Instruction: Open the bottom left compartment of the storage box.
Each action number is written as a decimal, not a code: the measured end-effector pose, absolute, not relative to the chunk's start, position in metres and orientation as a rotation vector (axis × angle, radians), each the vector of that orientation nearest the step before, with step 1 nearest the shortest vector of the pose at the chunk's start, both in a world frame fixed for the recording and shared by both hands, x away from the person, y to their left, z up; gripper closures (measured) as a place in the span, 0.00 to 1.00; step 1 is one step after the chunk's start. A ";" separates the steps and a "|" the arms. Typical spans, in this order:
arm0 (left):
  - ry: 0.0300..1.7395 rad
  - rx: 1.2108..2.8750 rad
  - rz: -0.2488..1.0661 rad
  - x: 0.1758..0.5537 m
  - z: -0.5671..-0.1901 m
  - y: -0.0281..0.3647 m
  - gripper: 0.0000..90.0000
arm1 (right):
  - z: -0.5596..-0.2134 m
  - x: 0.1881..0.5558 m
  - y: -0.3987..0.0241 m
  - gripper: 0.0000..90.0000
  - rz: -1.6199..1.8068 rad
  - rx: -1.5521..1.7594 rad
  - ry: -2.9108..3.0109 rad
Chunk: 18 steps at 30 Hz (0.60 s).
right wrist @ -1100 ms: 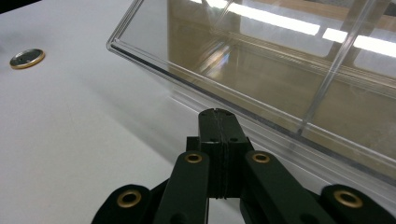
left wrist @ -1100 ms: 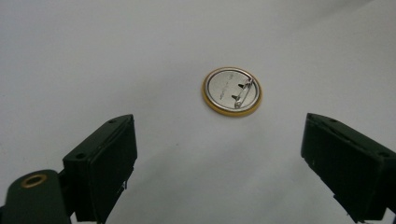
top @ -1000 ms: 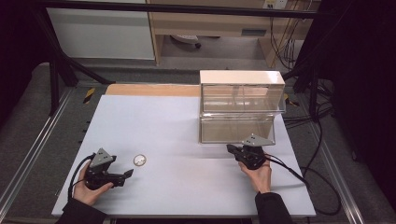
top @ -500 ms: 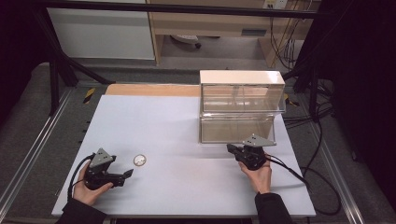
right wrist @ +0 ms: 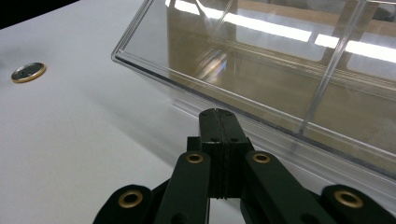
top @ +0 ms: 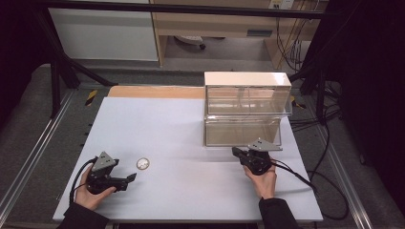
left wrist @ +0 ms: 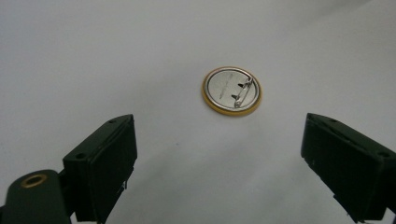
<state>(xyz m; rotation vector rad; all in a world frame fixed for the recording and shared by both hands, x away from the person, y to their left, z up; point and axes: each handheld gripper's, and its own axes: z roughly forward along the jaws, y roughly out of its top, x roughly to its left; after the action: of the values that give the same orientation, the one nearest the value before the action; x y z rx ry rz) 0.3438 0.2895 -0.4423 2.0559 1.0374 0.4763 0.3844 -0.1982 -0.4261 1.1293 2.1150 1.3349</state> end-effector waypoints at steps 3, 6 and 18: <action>1.039 2.055 0.476 0.344 -0.442 0.290 0.11 | -0.426 0.384 -0.198 1.00 1.335 1.135 2.109; 1.038 2.055 0.475 0.344 -0.443 0.290 0.11 | -0.427 0.383 -0.197 1.00 1.328 1.134 2.101; 1.039 2.053 0.477 0.343 -0.442 0.290 0.11 | -0.418 0.382 -0.198 1.00 1.369 1.106 2.039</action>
<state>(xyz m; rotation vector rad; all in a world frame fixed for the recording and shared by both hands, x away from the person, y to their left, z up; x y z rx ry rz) 0.3435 0.2904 -0.4421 2.0533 1.0394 0.4772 0.3815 -0.1981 -0.4177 1.1064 2.0392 1.3694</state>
